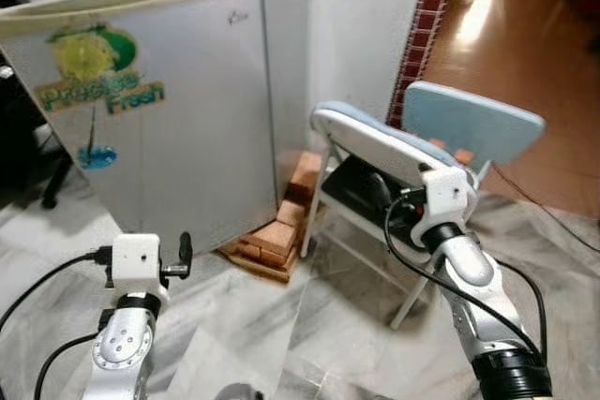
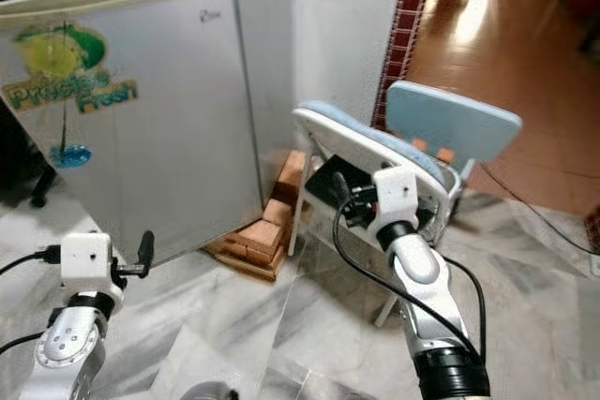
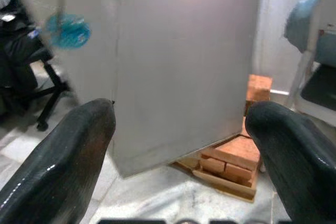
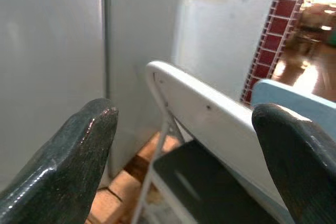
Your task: Restocking fridge
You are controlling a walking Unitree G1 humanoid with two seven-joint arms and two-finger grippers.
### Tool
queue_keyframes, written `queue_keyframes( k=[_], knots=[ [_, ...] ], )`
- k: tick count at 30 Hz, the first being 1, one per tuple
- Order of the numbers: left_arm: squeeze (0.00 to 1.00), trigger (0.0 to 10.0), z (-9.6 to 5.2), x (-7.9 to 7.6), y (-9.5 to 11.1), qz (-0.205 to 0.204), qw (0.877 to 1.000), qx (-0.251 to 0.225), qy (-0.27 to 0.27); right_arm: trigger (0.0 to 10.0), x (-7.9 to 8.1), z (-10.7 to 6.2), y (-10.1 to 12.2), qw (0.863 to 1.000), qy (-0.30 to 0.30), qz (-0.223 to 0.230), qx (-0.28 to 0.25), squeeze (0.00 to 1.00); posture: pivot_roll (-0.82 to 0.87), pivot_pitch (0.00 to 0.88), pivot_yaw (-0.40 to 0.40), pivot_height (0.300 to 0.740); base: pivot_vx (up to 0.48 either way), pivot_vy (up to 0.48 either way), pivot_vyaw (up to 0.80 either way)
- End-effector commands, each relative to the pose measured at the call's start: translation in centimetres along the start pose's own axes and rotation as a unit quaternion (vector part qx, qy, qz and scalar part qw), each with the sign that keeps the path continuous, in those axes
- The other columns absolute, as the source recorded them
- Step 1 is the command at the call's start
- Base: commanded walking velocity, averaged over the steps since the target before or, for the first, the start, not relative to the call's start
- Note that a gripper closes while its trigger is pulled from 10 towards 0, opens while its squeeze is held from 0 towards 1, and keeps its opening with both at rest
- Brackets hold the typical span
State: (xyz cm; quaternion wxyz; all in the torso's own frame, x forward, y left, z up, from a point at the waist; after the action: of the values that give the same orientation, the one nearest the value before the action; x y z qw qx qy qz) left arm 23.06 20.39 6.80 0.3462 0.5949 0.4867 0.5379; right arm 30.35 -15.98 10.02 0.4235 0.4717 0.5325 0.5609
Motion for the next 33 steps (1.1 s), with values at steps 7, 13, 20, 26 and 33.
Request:
queue_keyframes(
  k=[7,13,20,26,33],
  knots=[
    [0.00,10.0,-0.3,0.6,-0.7,-0.018,1.000,0.009,0.006,10.0,0.8,-0.1,-1.1,1.000,-0.017,-0.006,0.000,0.00,-0.01,0.020,0.037,0.740,0.000,0.480,0.00],
    [0.00,10.0,0.4,0.6,0.3,-0.038,0.999,-0.015,-0.003,10.0,-0.2,0.5,-0.4,0.999,-0.042,-0.011,-0.004,0.00,0.00,0.020,0.027,0.740,0.000,0.480,0.00],
    [0.00,10.0,0.9,0.7,0.7,-0.041,0.999,-0.023,-0.006,10.0,-0.4,0.9,-0.3,0.999,-0.043,0.001,-0.001,0.00,-0.01,0.015,0.025,0.740,0.000,0.480,-0.26],
    [0.00,10.0,0.7,0.6,0.6,-0.043,0.999,-0.023,-0.011,10.0,0.1,1.1,-0.5,0.999,-0.031,0.014,0.004,0.00,-0.01,0.015,0.031,0.740,0.000,0.480,-0.80],
    [0.00,10.0,0.5,0.2,0.3,-0.046,0.999,-0.019,-0.016,10.0,0.2,1.4,-0.4,0.999,-0.029,0.013,0.002,0.00,0.00,0.019,0.029,0.740,0.000,0.480,-0.80]
  ],
)
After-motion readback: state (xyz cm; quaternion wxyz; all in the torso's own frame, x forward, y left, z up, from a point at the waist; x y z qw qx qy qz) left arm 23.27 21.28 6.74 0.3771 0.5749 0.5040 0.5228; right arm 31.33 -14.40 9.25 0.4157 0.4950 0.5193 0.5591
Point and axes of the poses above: a point about 5 cm out from each wrist's last joint towards the gripper, its own z axis pointing out of the wrist towards the gripper, its own y axis along the axis of the wrist's last joint, x = y × z, the point moved 1 cm from there along z, pointing out of the wrist towards the gripper, and after that the axes turned 11 degrees about z, right-handed, at the moved point
